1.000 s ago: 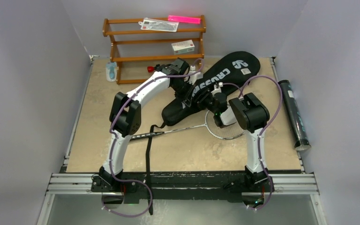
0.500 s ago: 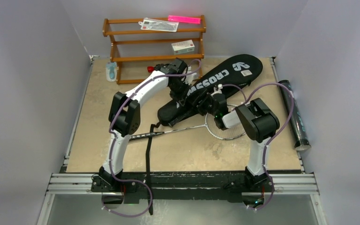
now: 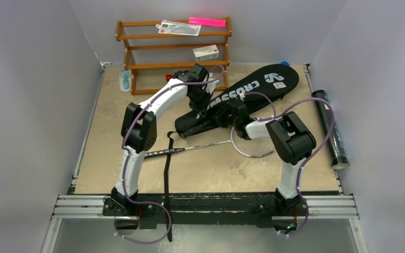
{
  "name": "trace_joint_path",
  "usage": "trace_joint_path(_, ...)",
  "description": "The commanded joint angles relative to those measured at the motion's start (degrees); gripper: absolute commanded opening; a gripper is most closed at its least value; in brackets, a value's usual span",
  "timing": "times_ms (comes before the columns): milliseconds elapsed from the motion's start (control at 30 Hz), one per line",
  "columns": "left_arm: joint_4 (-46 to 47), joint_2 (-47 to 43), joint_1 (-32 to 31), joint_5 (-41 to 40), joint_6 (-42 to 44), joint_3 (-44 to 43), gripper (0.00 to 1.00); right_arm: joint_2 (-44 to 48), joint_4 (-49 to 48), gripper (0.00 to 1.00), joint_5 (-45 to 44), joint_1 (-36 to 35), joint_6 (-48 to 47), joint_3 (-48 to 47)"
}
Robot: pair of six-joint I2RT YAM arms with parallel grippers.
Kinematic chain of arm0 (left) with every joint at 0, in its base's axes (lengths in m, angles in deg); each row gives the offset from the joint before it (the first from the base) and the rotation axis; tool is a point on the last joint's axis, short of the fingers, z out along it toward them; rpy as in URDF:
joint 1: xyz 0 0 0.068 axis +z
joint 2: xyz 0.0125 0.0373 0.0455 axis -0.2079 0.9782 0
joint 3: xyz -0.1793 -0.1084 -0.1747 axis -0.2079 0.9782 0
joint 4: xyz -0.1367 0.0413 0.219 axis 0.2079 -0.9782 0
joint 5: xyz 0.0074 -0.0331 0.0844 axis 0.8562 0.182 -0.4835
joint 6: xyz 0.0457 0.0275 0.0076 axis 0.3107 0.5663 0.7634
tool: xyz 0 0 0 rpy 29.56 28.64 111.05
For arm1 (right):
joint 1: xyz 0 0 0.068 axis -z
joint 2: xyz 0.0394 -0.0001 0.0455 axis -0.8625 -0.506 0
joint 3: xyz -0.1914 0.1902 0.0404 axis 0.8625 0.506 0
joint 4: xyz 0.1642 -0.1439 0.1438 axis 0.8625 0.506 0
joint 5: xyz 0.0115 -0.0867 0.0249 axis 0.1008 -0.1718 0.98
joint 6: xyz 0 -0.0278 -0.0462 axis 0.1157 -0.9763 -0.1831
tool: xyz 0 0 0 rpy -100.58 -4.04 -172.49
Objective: Pack up the badminton gear
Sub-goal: Place the racket in the racket bag.
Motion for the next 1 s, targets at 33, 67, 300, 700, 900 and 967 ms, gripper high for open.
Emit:
trace_joint_path(33, 2.35, -4.46, 0.01, 3.60, 0.46, -0.38, 0.00, 1.78, 8.85, 0.33, -6.59, -1.39, 0.35, -6.70)
trace_joint_path(67, 2.40, -4.48, 0.04, 4.00, 0.38, -0.38, 0.00, 1.31, 8.81, 0.33, -6.82, -1.29, 0.27, -7.36)
trace_joint_path(300, 1.91, -4.61, 0.02, 2.48, 0.74, -0.53, 0.00, -1.97, 9.76, 0.51, -5.77, -1.19, -0.56, -9.78)
trace_joint_path(700, 1.04, -4.52, 0.07, -0.61, 1.33, -0.89, 0.00, 3.13, -1.86, 0.71, -0.52, 1.22, -3.18, -0.44)
trace_joint_path(900, 0.86, -4.34, 0.10, -1.87, 1.41, -0.87, 0.00, 3.78, 1.84, 0.68, 0.23, 1.24, -1.67, -0.39)
trace_joint_path(967, 0.94, -4.39, 0.23, -2.44, 1.41, -0.82, 0.00, 4.55, 1.68, 0.67, 0.31, 1.24, -1.37, 0.72)
